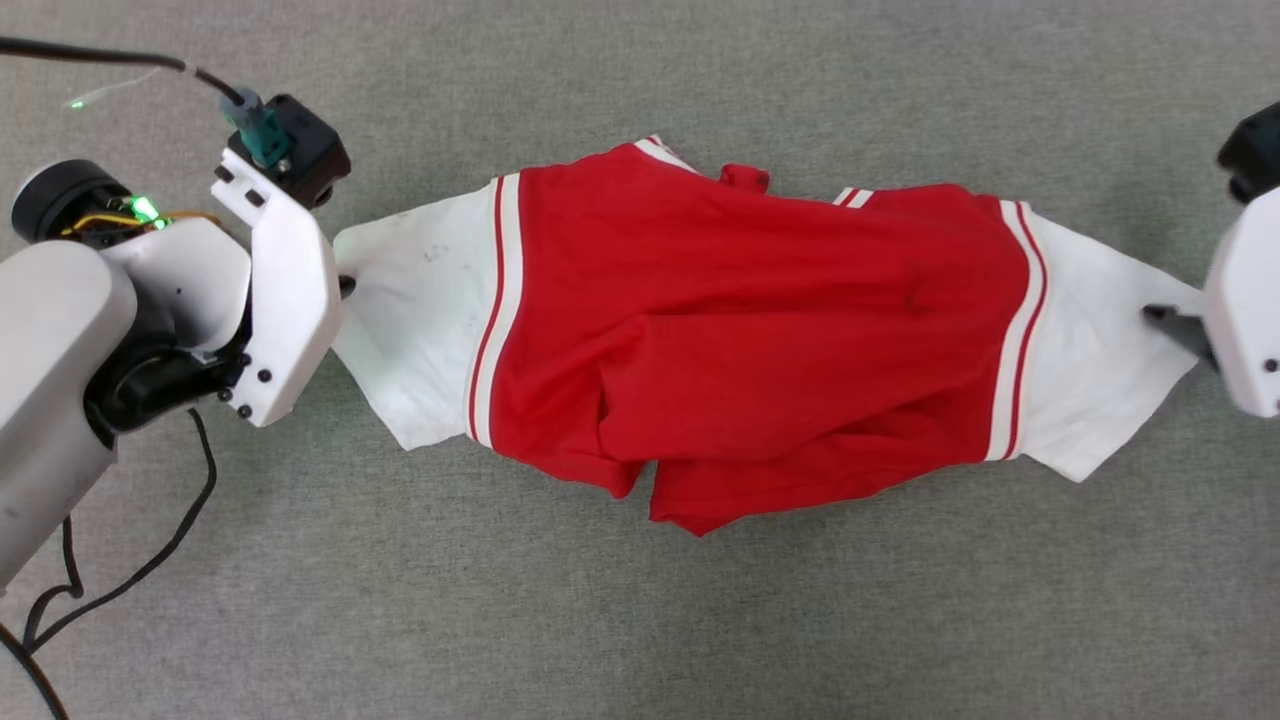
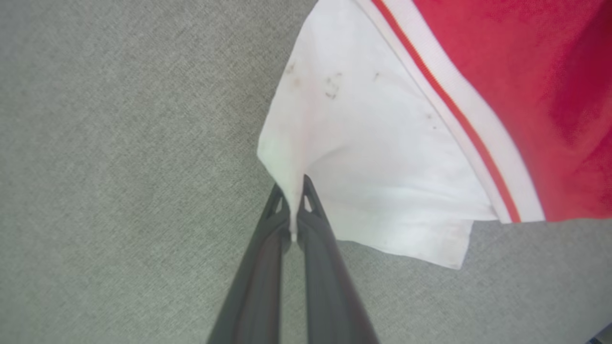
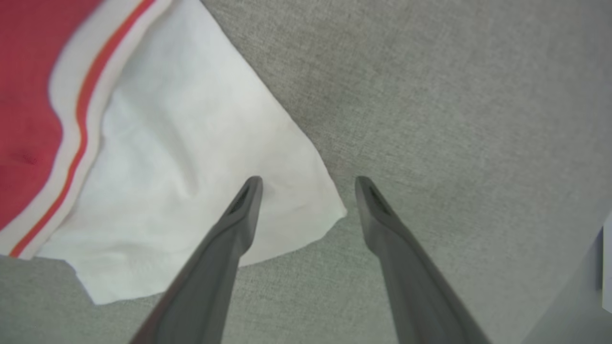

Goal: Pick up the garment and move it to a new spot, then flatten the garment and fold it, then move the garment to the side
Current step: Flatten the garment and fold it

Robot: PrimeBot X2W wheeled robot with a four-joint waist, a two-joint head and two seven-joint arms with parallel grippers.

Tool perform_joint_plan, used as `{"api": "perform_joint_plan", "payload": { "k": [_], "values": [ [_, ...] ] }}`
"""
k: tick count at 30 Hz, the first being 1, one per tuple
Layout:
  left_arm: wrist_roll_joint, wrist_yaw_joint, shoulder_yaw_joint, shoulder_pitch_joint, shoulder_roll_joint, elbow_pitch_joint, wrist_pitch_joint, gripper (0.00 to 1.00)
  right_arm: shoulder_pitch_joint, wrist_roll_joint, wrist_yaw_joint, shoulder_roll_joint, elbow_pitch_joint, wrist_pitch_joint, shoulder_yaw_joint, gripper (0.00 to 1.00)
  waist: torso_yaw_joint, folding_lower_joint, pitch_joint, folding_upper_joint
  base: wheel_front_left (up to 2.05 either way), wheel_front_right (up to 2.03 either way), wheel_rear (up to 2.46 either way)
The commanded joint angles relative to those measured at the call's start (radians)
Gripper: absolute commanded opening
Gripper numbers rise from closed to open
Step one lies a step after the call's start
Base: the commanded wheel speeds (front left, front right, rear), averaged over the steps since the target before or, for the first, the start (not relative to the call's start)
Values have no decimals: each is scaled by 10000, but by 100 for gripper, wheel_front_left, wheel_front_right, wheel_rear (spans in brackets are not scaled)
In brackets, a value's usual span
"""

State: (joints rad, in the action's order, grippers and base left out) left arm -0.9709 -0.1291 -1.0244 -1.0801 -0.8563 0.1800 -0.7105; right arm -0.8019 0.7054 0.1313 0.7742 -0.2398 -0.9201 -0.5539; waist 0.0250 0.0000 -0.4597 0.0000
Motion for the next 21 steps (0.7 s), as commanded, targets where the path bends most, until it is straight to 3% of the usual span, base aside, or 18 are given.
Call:
{"api": "perform_joint_plan", "payload": {
  "k": [1,7,8,9,10,21],
  "values": [
    [19,2,-32,-153,24,-33,47,0,-111,100,-9,-194,-173,26,-34,100,-62,0,-91,0,0,0,0],
    [-60,2,-279,-295,69,28,272,0,500,449,11,-889,-1252,-139,-1257,100,-145,0,-155,0,0,0,0],
    [-117,0,-397,-323,29,71,365,0,573,738,16,-1004,-1591,5,-1563,66,-124,0,-107,0,0,0,0],
    [-130,2,-433,-302,20,101,412,0,488,802,16,-996,-1629,209,-1582,11,-104,0,-60,0,0,0,0],
    [-164,2,-463,-271,11,137,468,0,345,835,13,-969,-1676,418,-1549,0,-79,0,8,0,0,0,0],
    [232,49,-130,-471,-263,8,2332,0,-874,1012,-9,114,-931,3387,-1249,0,54,0,1434,0,0,0,0]
  ]
}}
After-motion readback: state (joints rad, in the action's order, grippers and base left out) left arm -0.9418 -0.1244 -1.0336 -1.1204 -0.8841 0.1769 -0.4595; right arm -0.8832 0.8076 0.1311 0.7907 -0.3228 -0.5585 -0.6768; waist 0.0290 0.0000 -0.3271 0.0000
